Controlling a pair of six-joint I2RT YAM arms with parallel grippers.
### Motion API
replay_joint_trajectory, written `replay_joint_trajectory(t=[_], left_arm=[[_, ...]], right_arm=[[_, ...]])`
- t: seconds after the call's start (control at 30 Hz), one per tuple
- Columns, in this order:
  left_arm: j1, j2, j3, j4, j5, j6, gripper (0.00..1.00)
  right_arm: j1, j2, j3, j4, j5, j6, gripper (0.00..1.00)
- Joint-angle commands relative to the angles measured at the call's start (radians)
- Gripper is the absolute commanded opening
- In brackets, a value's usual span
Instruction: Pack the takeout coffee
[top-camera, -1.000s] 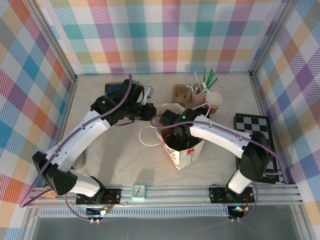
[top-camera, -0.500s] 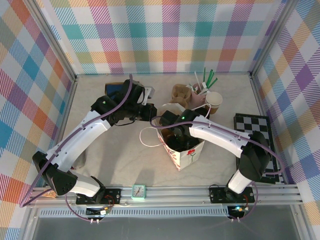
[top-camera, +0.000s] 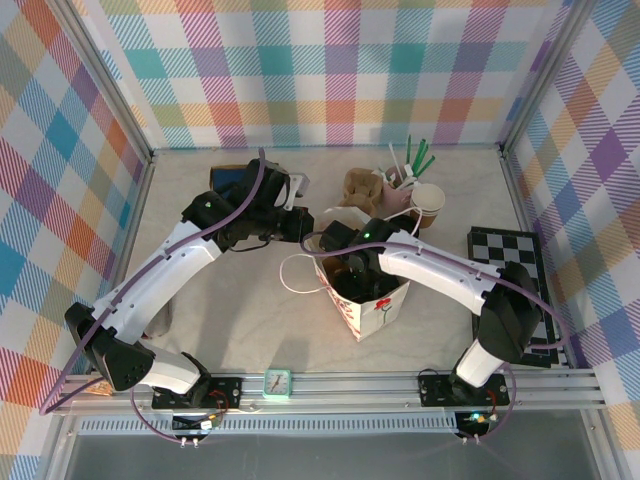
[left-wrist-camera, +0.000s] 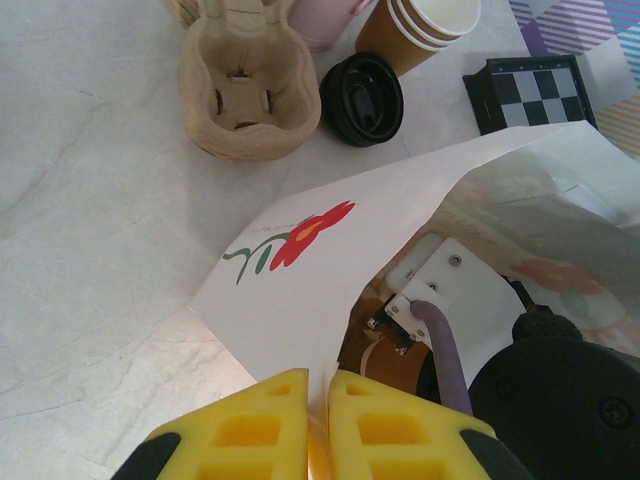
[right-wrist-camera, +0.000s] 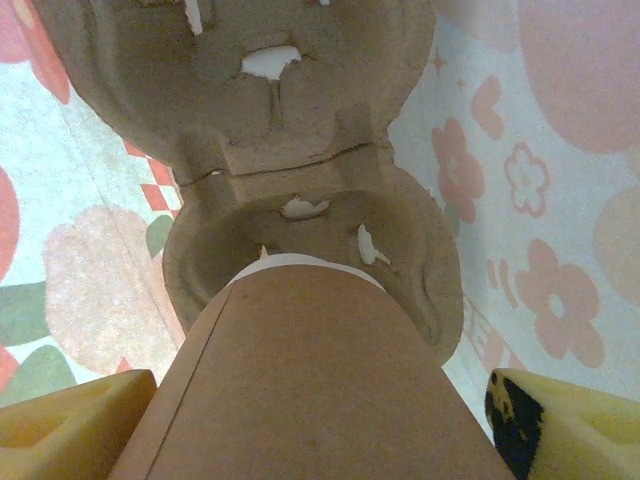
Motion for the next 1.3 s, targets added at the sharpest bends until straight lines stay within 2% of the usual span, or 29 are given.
replay_joint_trajectory(t=[0.0,1.27], left_arm=[[-0.015,-0.033,0.014,-0.012,0.014,-0.005,0.12],[-0.015,-0.041,0.005,-0.003,0.02,-0.008,0.12]], right_arm=[[-0.005,0.016,-0.013,-0.001,0.017,-0.003,0.31],[-0.016,0.046,-0.051,0.065,0.014,-0.013,0.29]])
